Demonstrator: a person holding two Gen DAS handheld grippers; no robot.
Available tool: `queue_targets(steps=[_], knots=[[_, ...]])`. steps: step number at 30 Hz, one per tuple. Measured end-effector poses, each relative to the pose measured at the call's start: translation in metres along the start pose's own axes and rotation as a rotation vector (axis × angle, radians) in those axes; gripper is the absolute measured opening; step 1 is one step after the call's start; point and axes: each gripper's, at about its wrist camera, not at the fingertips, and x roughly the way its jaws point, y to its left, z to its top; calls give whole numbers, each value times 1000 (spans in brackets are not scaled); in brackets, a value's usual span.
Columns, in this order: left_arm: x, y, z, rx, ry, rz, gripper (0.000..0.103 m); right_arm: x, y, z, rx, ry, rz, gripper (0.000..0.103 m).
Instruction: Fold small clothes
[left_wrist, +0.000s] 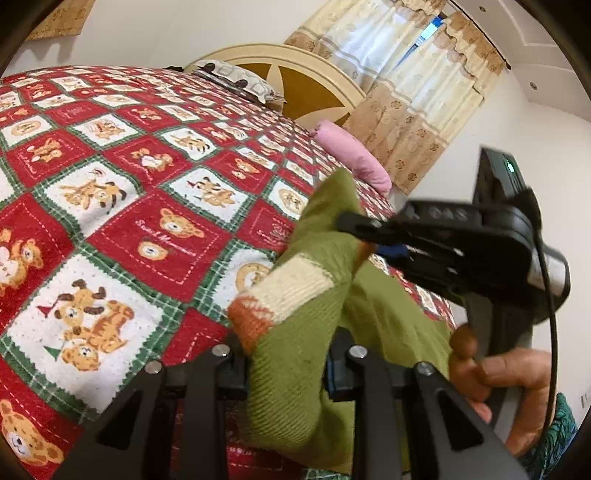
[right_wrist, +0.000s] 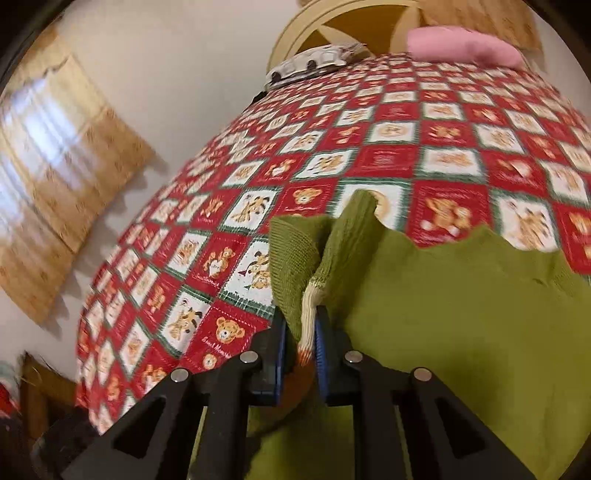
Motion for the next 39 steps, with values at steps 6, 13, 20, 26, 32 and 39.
queue_targets(steps=[6, 13, 20, 26, 32, 39], knots=[[-5, -22, -3, 123, -12, 26, 27, -17, -21, -10, 52, -19, -1, 14], [0, -25, -3, 156, 13, 62, 27, -15, -27, -13, 71, -13, -13, 14], [8, -24, -5, 150, 41, 91, 27, 1, -33, -20, 80, 7, -36, 14], [10, -22, -6, 136, 56, 91, 27, 10, -36, -25, 60, 11, -52, 14], [12, -21, -6, 129, 64, 91, 27, 14, -37, -25, 62, 11, -57, 14], [12, -21, -6, 133, 64, 95, 27, 14, -35, -25, 51, 12, -73, 14]])
